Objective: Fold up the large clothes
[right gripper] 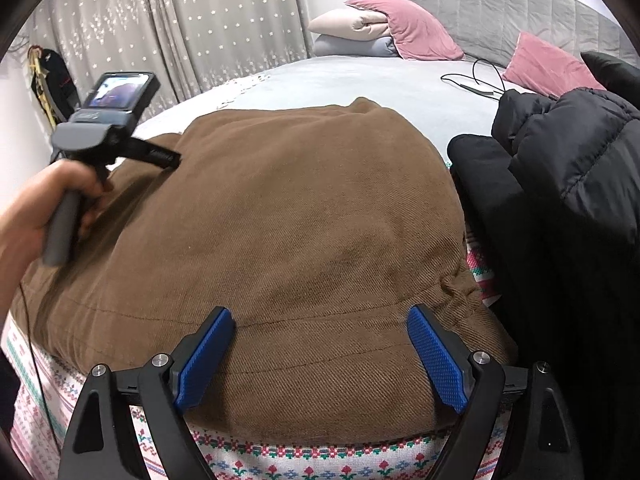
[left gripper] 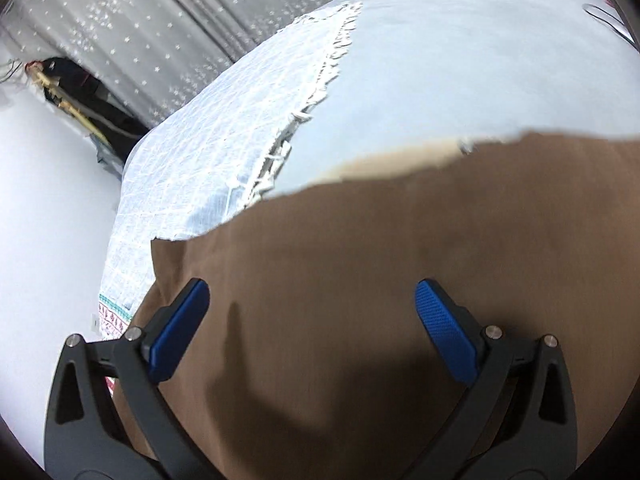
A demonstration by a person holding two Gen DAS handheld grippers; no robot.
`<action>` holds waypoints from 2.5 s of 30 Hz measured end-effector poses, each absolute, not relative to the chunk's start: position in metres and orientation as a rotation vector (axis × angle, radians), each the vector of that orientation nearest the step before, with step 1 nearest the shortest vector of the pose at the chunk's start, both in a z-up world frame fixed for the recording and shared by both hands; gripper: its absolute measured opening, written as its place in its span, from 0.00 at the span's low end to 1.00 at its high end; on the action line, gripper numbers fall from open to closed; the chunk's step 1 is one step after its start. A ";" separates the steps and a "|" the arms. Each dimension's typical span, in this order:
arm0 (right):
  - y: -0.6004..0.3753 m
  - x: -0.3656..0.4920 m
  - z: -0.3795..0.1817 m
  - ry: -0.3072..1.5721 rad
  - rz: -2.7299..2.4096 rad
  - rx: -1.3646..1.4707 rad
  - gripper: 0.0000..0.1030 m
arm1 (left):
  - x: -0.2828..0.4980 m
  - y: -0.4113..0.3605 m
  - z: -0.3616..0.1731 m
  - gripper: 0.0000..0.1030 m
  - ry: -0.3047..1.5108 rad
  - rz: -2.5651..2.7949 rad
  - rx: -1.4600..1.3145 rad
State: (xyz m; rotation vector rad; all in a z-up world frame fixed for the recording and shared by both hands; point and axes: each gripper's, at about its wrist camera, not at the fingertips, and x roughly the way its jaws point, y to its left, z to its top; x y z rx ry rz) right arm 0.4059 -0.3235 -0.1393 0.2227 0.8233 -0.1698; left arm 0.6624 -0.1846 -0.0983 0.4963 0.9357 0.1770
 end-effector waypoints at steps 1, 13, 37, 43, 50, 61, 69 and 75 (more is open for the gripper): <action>-0.322 0.407 -0.140 0.823 -0.173 0.212 0.91 | 0.668 -0.185 -0.099 1.00 0.941 0.186 0.477; -0.323 0.408 -0.142 0.812 -0.159 0.220 0.94 | 0.529 -0.170 -0.075 0.98 0.954 -0.126 0.359; -0.337 0.408 -0.137 0.809 -0.105 0.307 0.96 | 0.431 -0.153 -0.117 0.98 0.868 -0.019 0.287; -0.339 0.407 -0.123 0.800 -0.095 0.365 0.96 | 0.404 -0.150 -0.123 0.98 0.836 0.008 0.349; -0.317 0.417 -0.143 0.851 -0.130 0.229 0.97 | 0.404 -0.141 -0.136 1.00 0.835 -0.017 0.292; -0.318 0.406 -0.131 0.831 -0.158 0.275 0.97 | 0.409 -0.134 -0.137 1.00 0.851 -0.058 0.236; -0.320 0.370 -0.133 0.850 -0.153 0.401 0.97 | 0.410 -0.128 -0.138 1.00 0.865 -0.089 0.202; -0.344 0.338 -0.158 0.842 -0.147 0.666 0.97 | 0.410 -0.127 -0.138 1.00 0.870 -0.093 0.193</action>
